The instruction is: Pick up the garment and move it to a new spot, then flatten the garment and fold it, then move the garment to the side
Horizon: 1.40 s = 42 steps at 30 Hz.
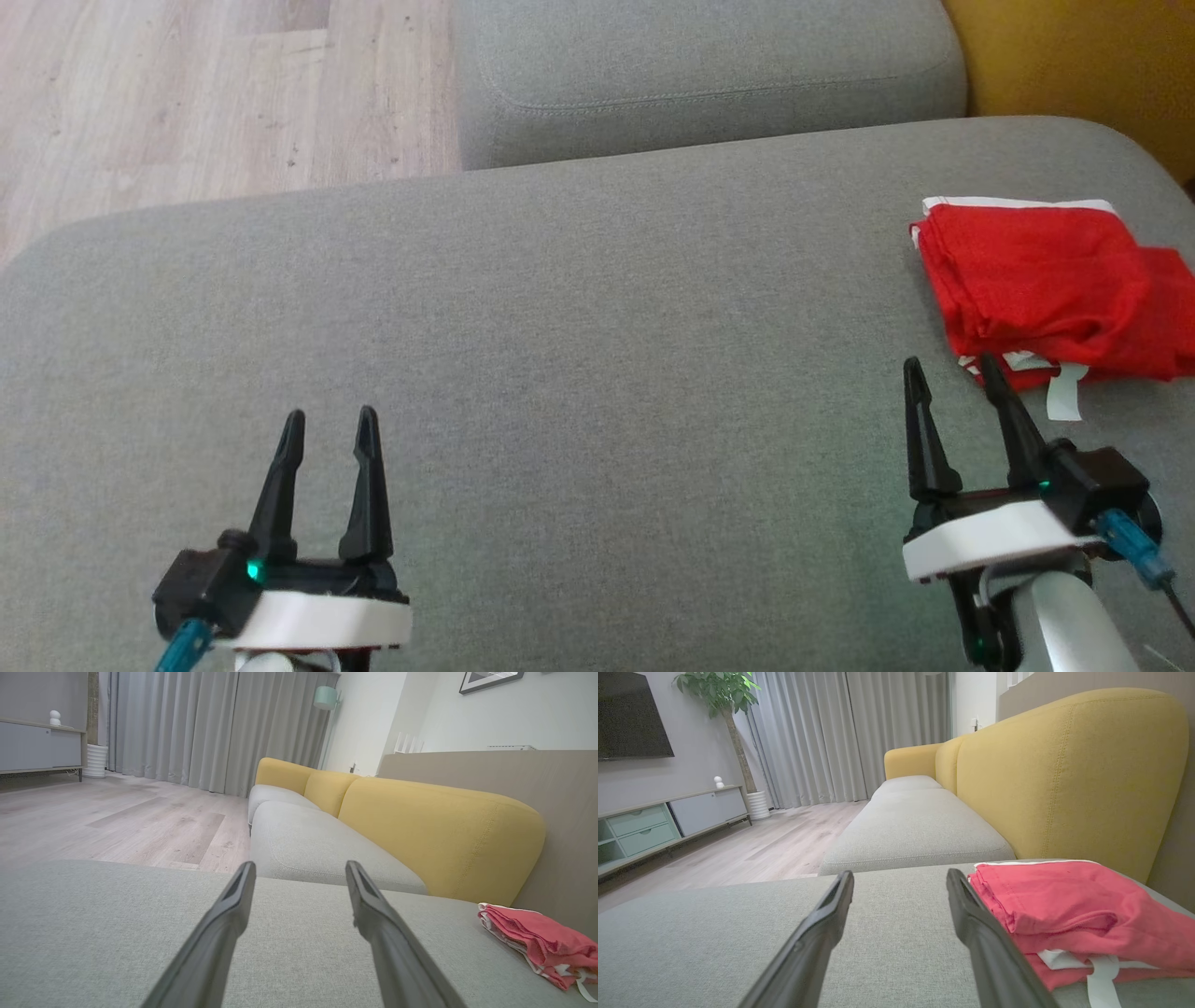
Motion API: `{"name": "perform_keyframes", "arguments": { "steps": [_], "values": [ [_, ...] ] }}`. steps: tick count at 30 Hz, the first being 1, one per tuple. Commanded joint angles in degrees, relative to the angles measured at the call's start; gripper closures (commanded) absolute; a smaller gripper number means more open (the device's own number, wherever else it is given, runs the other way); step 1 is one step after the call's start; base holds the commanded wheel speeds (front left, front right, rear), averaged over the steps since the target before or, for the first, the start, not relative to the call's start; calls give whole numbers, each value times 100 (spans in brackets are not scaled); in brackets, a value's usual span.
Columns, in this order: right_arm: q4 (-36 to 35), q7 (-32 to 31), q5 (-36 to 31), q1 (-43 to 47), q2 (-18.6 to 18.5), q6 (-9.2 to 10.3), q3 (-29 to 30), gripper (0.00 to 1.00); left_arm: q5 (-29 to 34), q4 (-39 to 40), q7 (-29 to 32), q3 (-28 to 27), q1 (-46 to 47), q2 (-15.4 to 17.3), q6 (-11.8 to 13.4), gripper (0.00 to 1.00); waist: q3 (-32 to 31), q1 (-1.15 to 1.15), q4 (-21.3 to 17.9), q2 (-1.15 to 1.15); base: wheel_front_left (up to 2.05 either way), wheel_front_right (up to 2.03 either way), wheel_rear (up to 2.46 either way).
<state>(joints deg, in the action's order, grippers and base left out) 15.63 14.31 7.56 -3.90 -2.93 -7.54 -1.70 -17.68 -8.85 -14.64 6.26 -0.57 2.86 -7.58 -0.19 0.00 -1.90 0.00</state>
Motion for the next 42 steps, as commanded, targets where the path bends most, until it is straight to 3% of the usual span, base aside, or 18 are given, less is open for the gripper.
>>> {"name": "perform_keyframes", "arguments": {
  "steps": [1, 5, 6, 9, 42],
  "values": [
    [-223, 69, 24, -106, 4, 5, -136, 0, -28, 209, -36, -204, 198, 2, 11, 0, 3, 0, 16, 0, 0, 0, 0],
    [-220, 69, 12, -90, 4, 5, -146, 0, -41, 198, -36, -199, 202, 2, 16, 0, -16, 0, 38, 0, 0, 0, 0],
    [5, -1, 2, 1, 2, 0, 1, 100, -8, -21, 1, -6, 1, 0, 0, 100, -15, 0, 38, 0, 0, 0, 0],
    [274, -17, 9, 84, 8, 0, -3, 100, -15, -291, 3, 3, -95, 0, 0, 100, -15, 0, 39, 0, 0, 0, 0],
    [159, -552, 2252, 3, -3, 1, 203, 100, -2076, -358, 469, -220, 106, 84, 3, 100, -2, 0, 79, 0, 0, 0, 0]
  ]
}}
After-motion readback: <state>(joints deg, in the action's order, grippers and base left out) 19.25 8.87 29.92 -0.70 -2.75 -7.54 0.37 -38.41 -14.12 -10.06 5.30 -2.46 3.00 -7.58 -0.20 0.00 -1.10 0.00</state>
